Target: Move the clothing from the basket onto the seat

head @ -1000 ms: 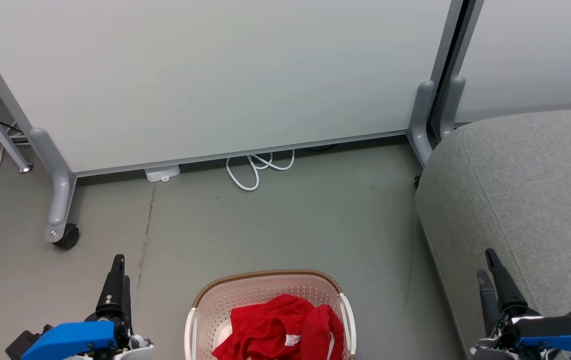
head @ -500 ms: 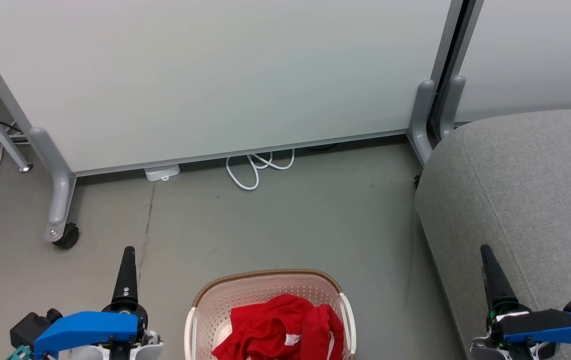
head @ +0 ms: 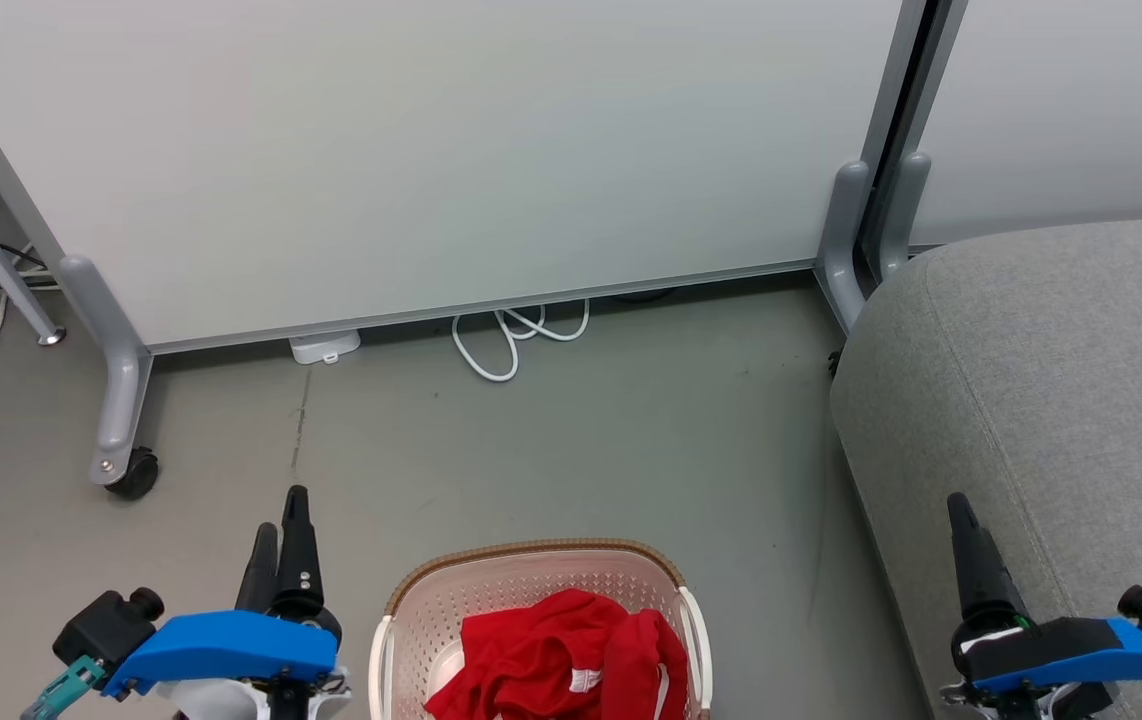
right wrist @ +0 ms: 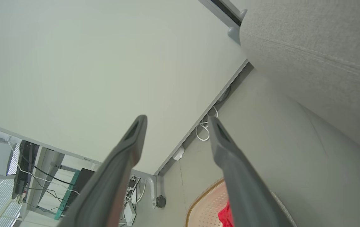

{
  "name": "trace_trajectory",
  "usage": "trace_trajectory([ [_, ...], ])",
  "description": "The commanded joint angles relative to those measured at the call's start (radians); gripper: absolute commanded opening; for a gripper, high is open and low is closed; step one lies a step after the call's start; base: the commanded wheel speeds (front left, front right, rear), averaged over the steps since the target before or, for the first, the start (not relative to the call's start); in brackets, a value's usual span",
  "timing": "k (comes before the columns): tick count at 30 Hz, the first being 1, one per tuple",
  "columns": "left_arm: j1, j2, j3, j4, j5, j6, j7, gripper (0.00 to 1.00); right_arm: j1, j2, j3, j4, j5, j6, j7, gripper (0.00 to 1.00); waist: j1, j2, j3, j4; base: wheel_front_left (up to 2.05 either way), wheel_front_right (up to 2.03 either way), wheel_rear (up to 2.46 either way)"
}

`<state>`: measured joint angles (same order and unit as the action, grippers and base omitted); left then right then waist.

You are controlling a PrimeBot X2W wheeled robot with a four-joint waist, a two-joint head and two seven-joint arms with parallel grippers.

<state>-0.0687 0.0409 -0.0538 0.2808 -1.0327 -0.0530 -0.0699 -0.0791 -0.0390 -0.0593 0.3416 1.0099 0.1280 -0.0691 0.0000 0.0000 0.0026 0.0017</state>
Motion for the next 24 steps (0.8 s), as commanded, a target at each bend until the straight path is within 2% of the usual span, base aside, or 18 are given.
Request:
trace_trajectory([
  [1,-0.028,0.008,-0.012,-0.008,0.042,0.003,-0.01,1.0,-0.028,-0.008,0.002,-0.006,-0.04,0.002,-0.011,1.0,0.0,0.0,0.0,0.0,0.0,0.0,0.0],
  [17,-0.037,0.009,-0.048,0.014,0.338,0.004,-0.061,1.0,-0.031,-0.01,0.023,-0.027,-0.297,0.002,-0.041,1.0,0.0,0.0,0.001,0.003,0.0,0.0,0.0],
  [24,-0.04,0.01,-0.056,0.02,0.423,0.004,-0.081,1.0,-0.027,-0.011,0.028,-0.036,-0.379,0.003,-0.051,1.0,0.0,0.0,0.001,0.005,0.0,0.0,0.0],
])
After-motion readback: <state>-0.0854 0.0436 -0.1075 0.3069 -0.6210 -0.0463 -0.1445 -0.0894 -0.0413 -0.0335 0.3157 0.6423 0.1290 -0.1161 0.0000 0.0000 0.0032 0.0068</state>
